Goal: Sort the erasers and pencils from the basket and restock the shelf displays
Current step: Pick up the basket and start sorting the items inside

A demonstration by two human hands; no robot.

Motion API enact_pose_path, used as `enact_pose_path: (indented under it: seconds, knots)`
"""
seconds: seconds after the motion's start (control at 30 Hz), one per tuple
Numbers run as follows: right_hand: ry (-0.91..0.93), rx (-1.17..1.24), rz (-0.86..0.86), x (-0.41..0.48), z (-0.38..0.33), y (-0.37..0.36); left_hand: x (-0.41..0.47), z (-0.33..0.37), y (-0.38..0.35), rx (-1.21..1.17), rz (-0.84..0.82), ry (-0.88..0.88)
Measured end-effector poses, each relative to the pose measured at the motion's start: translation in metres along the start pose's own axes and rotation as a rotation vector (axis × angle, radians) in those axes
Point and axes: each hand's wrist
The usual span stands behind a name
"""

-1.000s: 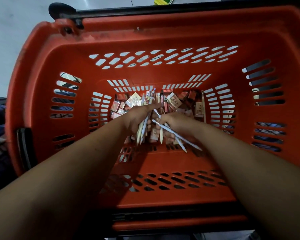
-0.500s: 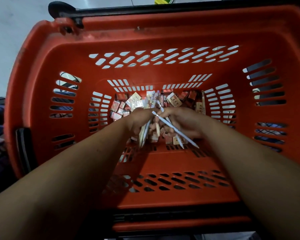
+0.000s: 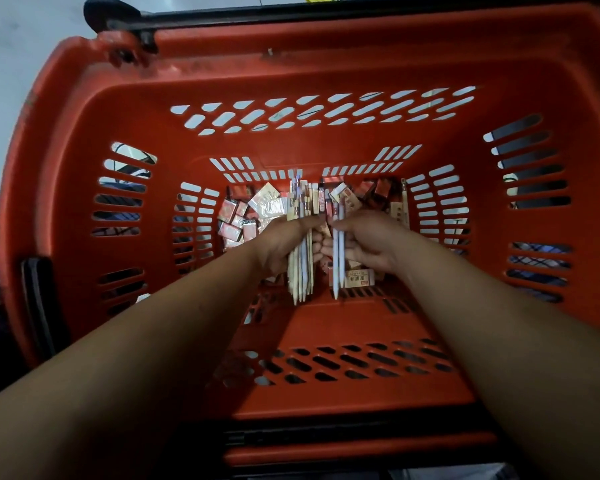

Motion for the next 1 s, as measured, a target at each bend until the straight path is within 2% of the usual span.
enact_pose_path:
  seconds: [0.13, 0.2, 0.27, 0.4, 0.5, 0.6, 0.67, 0.7, 0.8, 0.83, 1.0]
  knots:
    - [0.041, -0.099, 0.128, 0.008, 0.004, -0.010, 0.004, -0.003, 0.003, 0.059, -0.007, -0.012]
    - [0.057, -0.126, 0.160, 0.007, 0.006, -0.013, 0.005, -0.003, 0.003, 0.073, -0.054, -0.023]
    - [0.092, -0.201, 0.263, 0.009, 0.009, -0.015, 0.005, -0.004, 0.002, 0.089, -0.123, -0.028]
    - [0.189, -0.205, 0.388, 0.013, 0.012, -0.020, 0.005, -0.008, -0.004, 0.012, -0.217, 0.012]
    - [0.186, -0.154, 0.306, 0.012, 0.010, -0.018, 0.003, -0.007, -0.003, 0.005, -0.193, -0.027]
    - [0.168, -0.013, 0.074, 0.004, 0.007, -0.007, 0.004, -0.006, 0.003, 0.040, -0.087, -0.049]
    - [0.122, 0.055, 0.073, 0.001, 0.010, 0.006, 0.004, -0.006, 0.004, 0.071, -0.020, -0.053]
    - [0.105, -0.010, 0.186, 0.003, 0.013, 0.015, 0.004, -0.007, 0.005, 0.077, -0.003, -0.055]
    - [0.075, -0.646, 0.730, 0.010, 0.023, 0.052, 0.007, -0.009, 0.004, 0.075, 0.012, -0.075]
    - [0.077, -0.766, 0.820, 0.013, 0.027, 0.062, 0.007, -0.009, 0.003, 0.082, 0.008, -0.082]
    - [0.001, -0.910, 0.788, 0.022, 0.036, 0.069, 0.013, -0.008, 0.007, 0.079, -0.053, -0.059]
Point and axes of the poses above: each hand's wrist, its own x-axis towards the middle knuckle, its own y-axis out of the back of the hand, z = x × y, and after that the axes turned 14 degrees about -x, right-handed
